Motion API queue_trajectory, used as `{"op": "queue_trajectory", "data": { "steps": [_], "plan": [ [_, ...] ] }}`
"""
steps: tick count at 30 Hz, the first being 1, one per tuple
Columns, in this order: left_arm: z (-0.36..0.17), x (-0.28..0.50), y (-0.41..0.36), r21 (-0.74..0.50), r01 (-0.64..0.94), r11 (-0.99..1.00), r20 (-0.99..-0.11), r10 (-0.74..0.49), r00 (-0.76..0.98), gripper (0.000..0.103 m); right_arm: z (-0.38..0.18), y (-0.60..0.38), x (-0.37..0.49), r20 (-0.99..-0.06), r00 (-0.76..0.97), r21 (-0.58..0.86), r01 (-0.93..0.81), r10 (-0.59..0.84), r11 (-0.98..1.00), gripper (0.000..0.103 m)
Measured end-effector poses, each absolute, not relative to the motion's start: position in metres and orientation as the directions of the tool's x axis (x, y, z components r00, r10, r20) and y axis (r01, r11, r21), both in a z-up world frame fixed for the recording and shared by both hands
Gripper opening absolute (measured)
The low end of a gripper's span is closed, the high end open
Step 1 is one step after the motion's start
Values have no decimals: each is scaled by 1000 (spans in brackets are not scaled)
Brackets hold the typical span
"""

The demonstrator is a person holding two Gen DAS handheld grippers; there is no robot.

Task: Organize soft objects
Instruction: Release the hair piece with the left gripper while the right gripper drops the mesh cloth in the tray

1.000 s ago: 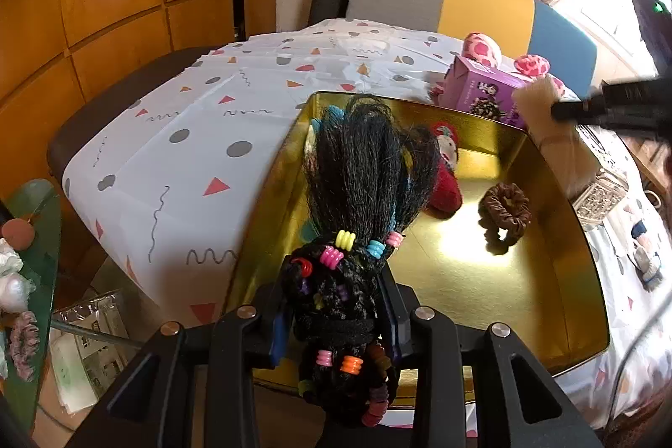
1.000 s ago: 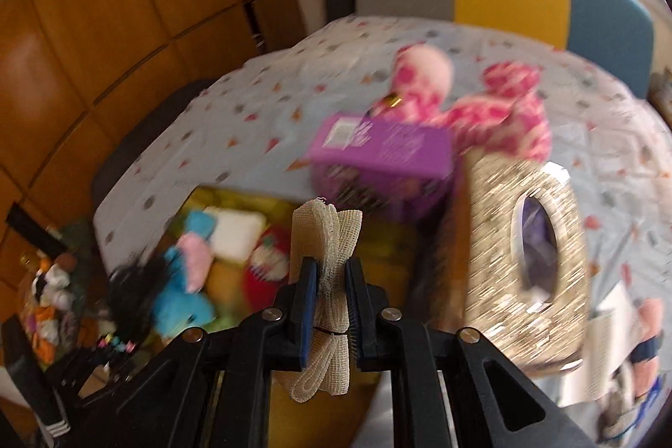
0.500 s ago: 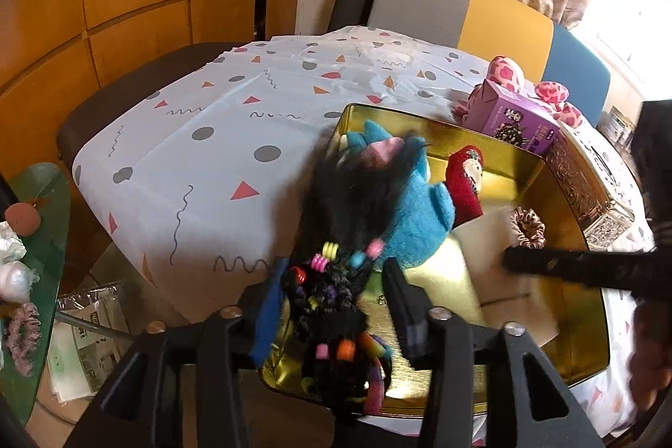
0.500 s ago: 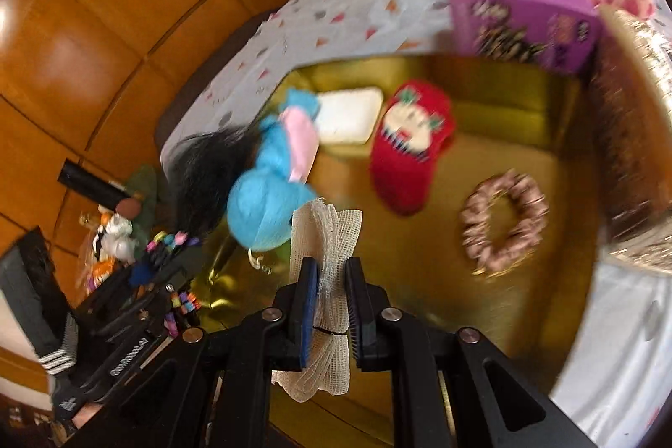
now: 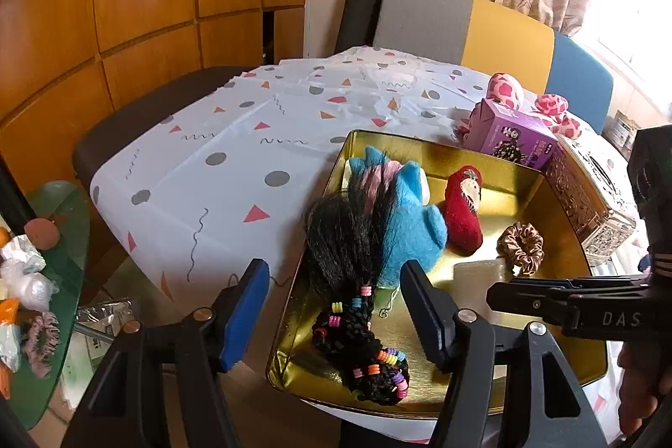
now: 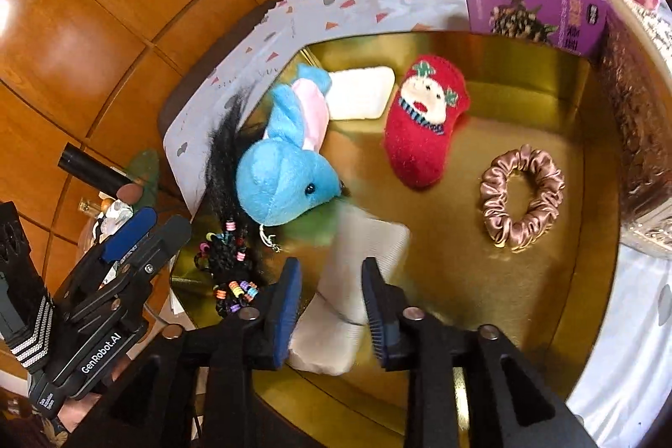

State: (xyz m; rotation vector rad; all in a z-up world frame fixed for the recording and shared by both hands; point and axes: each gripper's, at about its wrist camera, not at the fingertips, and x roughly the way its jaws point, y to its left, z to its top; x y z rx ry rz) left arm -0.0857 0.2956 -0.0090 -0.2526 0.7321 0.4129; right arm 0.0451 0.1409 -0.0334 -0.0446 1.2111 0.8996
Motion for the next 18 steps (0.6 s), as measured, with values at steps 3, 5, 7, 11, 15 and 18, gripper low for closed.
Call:
{"op": "queue_trajectory", "data": {
  "steps": [3, 5, 7, 11, 15, 18],
  "plan": [
    [-5, -86, 291, -72, -442, 894, -686, 278, 673, 66, -29, 139, 41, -819, 79, 400, -631, 568, 664, 33],
    [-3, -87, 287, -64, -440, 896, -685, 281, 672, 67, -28, 138, 38, -825, 90, 384, -636, 558, 670, 33],
    [-2, -88, 284, -61, -435, 899, -684, 279, 674, 69, -27, 139, 37, -828, 111, 361, -643, 549, 675, 33],
    [2, -87, 275, -50, -420, 906, -678, 278, 680, 70, -20, 130, 35, -832, 191, 294, -645, 521, 706, 33],
    [5, -86, 266, -43, -399, 916, -675, 268, 688, 71, -13, 117, 35, -826, 256, 250, -632, 502, 734, 35],
    [7, -84, 261, -37, -387, 921, -674, 263, 690, 72, -7, 106, 35, -819, 297, 226, -621, 492, 750, 35]
  ]
}}
